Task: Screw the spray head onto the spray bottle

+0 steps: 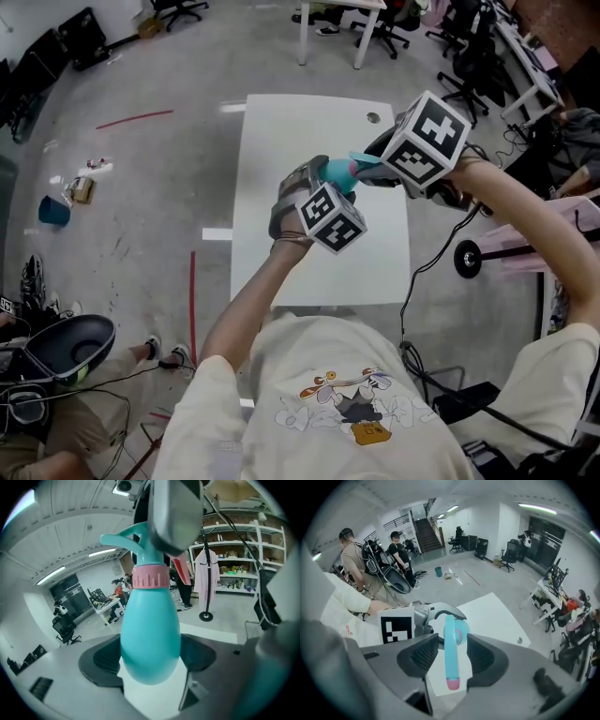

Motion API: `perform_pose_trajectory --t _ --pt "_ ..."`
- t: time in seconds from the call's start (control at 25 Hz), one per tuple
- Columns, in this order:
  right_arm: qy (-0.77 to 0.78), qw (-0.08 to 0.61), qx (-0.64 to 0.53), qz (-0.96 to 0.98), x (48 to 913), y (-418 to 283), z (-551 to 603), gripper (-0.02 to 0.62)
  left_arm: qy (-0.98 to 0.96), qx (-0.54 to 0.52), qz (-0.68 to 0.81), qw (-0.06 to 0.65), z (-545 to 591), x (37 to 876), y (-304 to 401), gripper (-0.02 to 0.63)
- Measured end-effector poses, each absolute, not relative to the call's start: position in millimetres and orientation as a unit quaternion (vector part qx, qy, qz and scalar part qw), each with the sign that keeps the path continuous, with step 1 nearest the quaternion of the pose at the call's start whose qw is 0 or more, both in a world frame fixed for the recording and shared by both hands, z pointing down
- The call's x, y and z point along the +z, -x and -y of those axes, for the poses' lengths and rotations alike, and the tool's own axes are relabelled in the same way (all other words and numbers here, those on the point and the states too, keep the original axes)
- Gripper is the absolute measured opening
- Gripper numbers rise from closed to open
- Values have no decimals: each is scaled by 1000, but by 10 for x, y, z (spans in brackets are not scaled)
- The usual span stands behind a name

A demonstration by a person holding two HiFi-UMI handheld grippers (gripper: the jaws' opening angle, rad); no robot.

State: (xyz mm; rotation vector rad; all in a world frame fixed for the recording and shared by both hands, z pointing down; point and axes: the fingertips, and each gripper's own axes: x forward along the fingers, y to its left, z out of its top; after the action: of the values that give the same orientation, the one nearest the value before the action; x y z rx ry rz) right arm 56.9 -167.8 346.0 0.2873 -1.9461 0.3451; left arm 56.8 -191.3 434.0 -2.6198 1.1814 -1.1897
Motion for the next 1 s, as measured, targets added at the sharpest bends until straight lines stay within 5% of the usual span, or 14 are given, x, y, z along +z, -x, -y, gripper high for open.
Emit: perform_pose_trajectory --t 0.32,0.64,1.0 --pt "-21 550 10 835 3089 -730 1552 184 886 -409 -214 45 1728 4483 -672 373" --pt "185 538 -197 798 3187 -700 1101 184 932 -337 121 55 1003 4451 -747 373" --pt "279 532 -298 742 3344 -588 733 184 894 -372 242 56 619 4520 -716 373"
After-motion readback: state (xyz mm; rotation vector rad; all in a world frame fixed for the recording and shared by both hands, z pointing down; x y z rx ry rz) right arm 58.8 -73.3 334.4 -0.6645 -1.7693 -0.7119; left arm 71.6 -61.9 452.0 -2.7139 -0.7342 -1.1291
